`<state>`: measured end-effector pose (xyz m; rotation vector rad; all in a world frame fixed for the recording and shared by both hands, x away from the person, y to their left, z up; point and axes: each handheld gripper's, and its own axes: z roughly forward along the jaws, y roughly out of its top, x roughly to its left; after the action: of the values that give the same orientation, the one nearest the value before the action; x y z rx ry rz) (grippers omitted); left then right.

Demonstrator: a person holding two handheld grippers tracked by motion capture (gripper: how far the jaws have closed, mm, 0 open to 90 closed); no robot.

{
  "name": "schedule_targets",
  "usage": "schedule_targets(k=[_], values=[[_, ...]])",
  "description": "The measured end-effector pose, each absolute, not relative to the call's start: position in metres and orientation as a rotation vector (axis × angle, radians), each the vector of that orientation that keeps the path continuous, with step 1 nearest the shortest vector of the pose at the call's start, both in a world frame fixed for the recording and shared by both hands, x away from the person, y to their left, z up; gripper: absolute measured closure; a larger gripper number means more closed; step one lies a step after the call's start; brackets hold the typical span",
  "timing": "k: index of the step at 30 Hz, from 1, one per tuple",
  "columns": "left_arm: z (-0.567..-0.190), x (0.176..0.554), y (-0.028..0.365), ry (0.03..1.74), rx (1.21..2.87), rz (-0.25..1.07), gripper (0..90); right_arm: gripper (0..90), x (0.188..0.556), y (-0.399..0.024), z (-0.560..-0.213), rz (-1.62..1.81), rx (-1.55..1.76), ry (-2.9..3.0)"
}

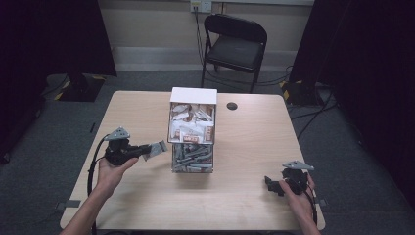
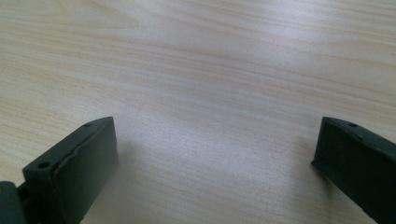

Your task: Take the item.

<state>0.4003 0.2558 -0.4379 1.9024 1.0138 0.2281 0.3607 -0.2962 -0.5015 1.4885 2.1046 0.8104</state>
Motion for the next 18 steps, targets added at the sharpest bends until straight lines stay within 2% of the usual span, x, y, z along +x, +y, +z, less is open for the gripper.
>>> schedule_targets(k=[18], values=[[-0.464, 0.406, 0.246, 1.023, 1.951, 0.174, 88.0, 0.0, 0.361, -0.296, -0.501, 0.813, 1.484, 2.110]])
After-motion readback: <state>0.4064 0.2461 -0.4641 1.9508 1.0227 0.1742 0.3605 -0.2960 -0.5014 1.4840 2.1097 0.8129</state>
